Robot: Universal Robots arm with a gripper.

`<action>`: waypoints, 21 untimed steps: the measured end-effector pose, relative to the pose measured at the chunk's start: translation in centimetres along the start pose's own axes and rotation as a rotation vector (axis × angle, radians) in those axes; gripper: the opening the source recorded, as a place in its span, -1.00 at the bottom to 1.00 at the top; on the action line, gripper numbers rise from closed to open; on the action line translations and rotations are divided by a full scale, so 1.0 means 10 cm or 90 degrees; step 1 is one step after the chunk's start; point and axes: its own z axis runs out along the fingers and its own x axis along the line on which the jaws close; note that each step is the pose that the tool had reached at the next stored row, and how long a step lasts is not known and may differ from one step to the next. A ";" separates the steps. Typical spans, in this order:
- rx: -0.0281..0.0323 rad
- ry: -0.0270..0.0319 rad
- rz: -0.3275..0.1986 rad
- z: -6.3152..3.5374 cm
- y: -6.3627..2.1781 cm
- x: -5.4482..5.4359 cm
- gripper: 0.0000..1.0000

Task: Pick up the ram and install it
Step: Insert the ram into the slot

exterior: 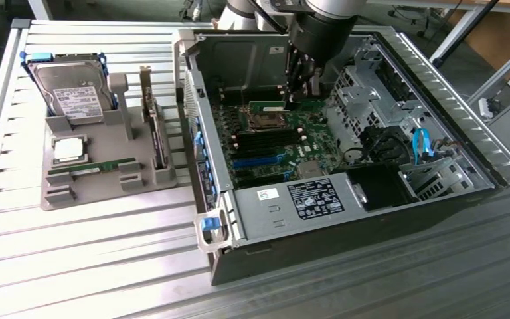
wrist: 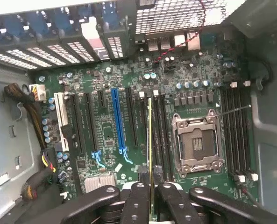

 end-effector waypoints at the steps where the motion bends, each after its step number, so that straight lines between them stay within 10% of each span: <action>1: 0.0000 0.0000 0.000 0.000 0.000 0.00 -0.76; 19: 0.0001 0.0005 0.000 0.107 0.000 0.00 -0.76; 21: -0.0013 0.0006 -0.054 0.159 0.000 0.01 -0.76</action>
